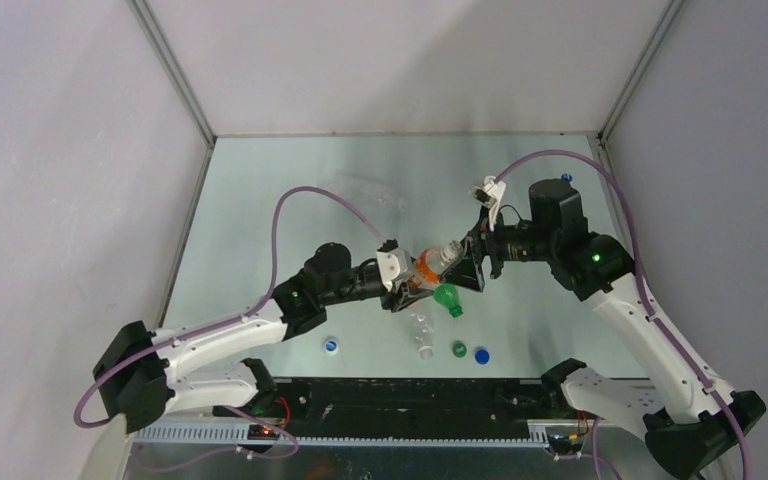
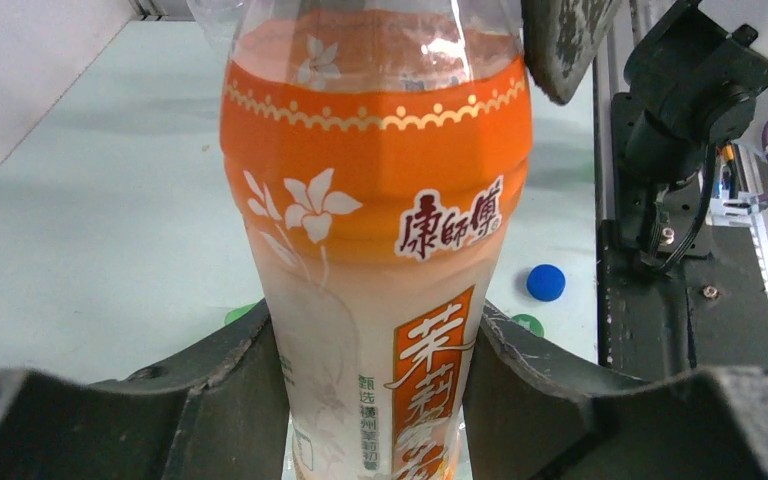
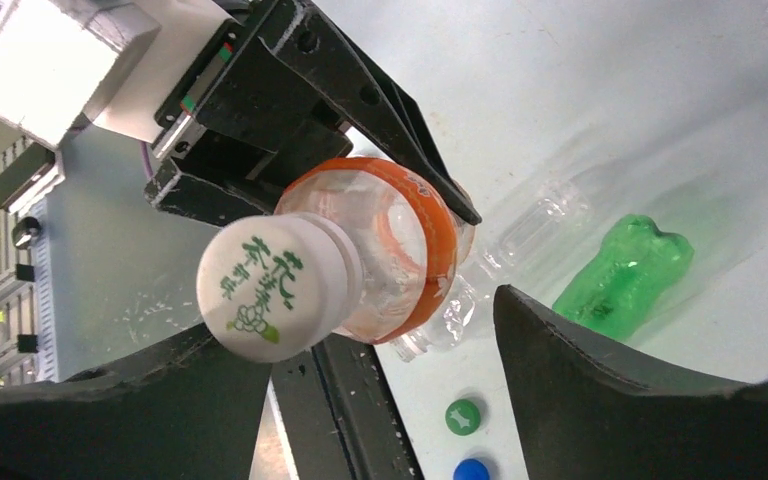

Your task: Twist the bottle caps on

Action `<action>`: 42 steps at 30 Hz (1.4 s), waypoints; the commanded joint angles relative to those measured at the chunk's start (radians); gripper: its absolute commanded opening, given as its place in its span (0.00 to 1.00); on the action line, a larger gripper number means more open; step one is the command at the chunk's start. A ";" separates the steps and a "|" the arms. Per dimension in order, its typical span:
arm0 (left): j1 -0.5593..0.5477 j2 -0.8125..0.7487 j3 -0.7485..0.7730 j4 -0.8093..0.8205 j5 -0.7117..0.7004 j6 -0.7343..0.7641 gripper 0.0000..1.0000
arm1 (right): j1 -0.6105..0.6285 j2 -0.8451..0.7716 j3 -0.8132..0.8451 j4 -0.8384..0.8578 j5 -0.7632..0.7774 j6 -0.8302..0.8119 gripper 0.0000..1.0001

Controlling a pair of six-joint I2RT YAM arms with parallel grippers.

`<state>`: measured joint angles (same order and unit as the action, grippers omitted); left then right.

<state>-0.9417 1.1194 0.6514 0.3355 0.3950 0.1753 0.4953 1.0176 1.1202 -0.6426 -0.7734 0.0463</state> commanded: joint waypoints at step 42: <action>0.044 0.030 0.155 -0.251 0.207 0.146 0.26 | 0.003 -0.069 0.189 -0.173 -0.026 -0.424 0.59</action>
<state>-0.9009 1.1564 0.7578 0.0681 0.5812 0.2977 0.4839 0.9409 1.2728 -0.8036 -0.7887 -0.3565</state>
